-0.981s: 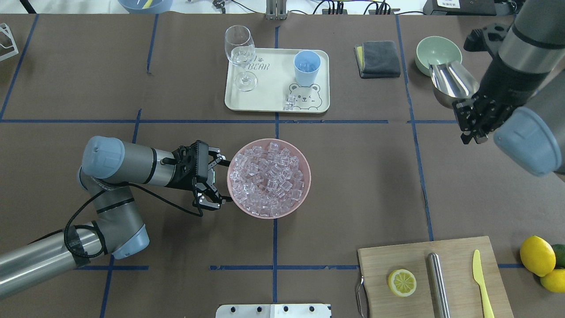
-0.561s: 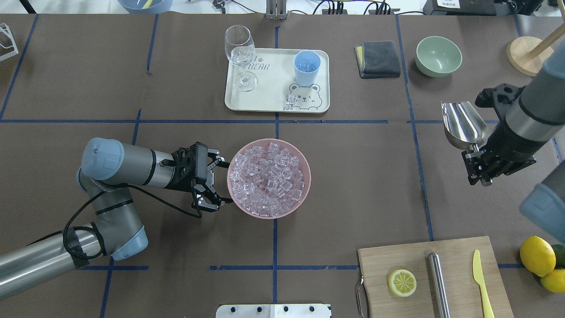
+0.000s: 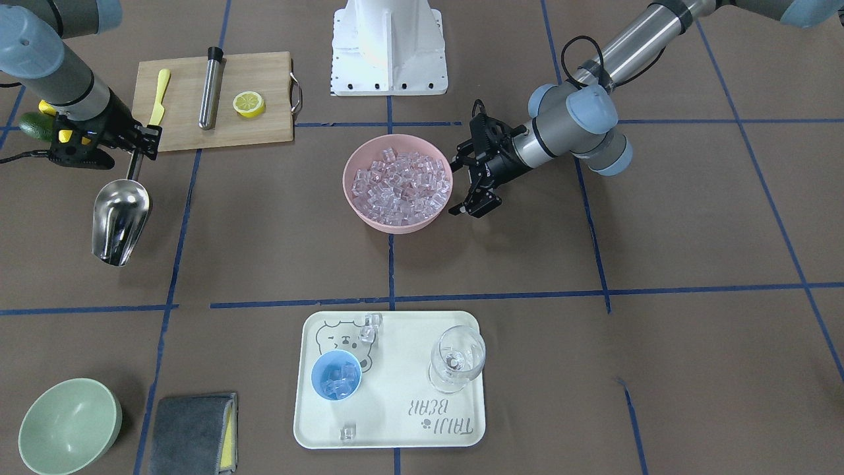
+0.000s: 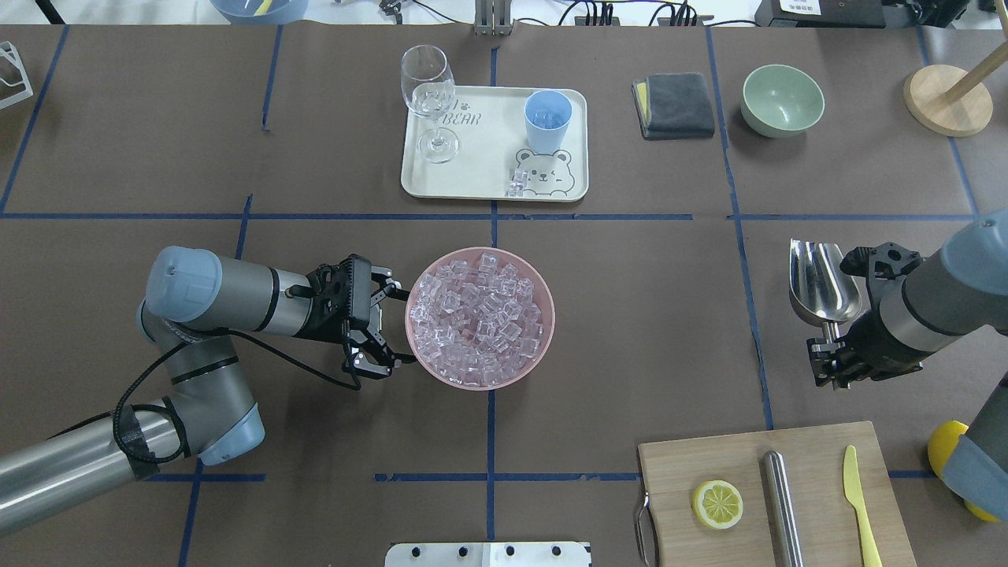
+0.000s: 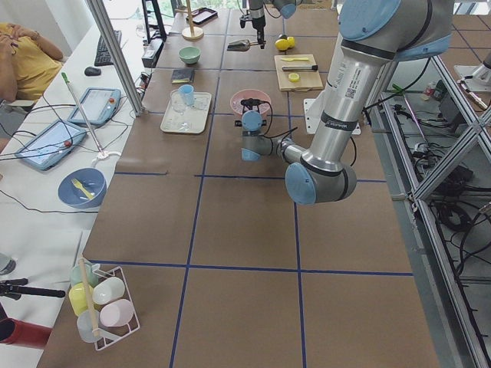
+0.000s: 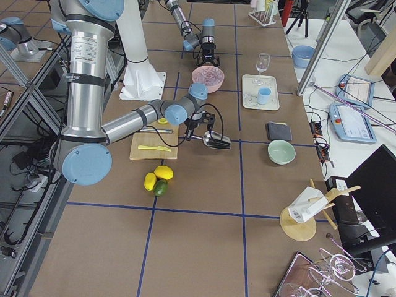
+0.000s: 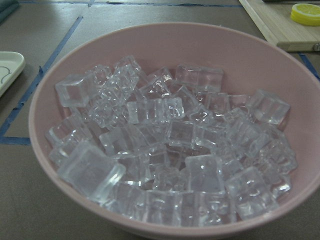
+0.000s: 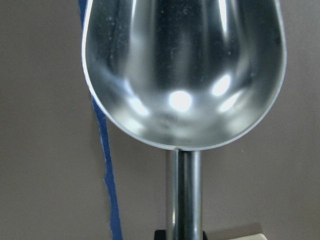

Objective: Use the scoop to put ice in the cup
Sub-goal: 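Lower the scoop onto the table and open the right gripper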

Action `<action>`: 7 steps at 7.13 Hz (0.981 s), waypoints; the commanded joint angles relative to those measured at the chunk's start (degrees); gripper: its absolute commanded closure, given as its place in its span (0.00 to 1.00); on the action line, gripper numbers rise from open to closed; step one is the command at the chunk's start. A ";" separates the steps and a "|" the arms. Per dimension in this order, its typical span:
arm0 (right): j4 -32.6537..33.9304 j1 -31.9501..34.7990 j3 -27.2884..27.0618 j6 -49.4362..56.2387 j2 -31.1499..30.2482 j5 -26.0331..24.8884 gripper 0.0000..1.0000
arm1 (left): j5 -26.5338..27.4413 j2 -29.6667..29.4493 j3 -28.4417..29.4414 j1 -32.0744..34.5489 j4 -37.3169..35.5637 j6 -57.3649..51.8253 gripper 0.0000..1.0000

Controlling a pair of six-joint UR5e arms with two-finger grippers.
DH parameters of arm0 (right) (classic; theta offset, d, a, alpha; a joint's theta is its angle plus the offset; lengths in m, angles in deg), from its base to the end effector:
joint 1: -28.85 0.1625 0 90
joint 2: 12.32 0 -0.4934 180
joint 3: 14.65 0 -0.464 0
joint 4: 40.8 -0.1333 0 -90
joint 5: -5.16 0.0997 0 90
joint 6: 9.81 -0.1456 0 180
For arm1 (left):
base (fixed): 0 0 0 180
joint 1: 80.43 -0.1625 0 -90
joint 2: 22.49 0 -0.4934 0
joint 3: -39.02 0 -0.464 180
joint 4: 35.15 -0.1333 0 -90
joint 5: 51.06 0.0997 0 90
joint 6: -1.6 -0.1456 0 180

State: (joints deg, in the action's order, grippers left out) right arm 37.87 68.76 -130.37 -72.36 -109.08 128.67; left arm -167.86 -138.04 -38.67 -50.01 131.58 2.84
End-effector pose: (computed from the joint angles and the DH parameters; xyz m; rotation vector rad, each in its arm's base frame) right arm -0.3711 -0.3794 0.5563 -0.1903 -0.7432 0.0521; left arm 0.6509 -0.4606 0.4017 1.2225 1.1730 1.1465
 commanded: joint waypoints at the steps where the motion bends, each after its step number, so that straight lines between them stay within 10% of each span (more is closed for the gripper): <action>1: -1.24 -3.51 1.63 -1.08 -0.18 -2.47 1.00 | 0.00 -0.03 0.00 -0.01 0.00 -0.01 0.00; 3: -1.15 -3.79 1.81 -1.08 0.08 -2.48 1.00 | 0.00 -0.03 0.00 -0.09 0.00 0.08 0.00; 4: -1.24 -3.79 2.25 -1.08 0.26 -2.65 0.36 | 0.09 -0.03 0.00 -0.09 0.00 -0.01 0.00; 5: -1.15 -3.79 2.34 -1.08 0.43 -3.26 0.31 | 0.09 -0.03 0.00 -0.09 -0.09 -0.01 0.00; 6: -1.15 -3.79 2.34 -0.99 0.61 -3.97 0.00 | 0.09 -0.03 0.00 -0.09 -0.09 0.08 0.00; 7: -1.15 -3.79 2.43 -0.56 1.57 -4.23 0.00 | 0.00 -0.03 0.00 -0.09 0.00 0.08 0.00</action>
State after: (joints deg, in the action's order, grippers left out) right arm 36.71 64.98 -128.03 -73.28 -108.32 124.91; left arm -167.80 -138.07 -38.67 -50.10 131.52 2.90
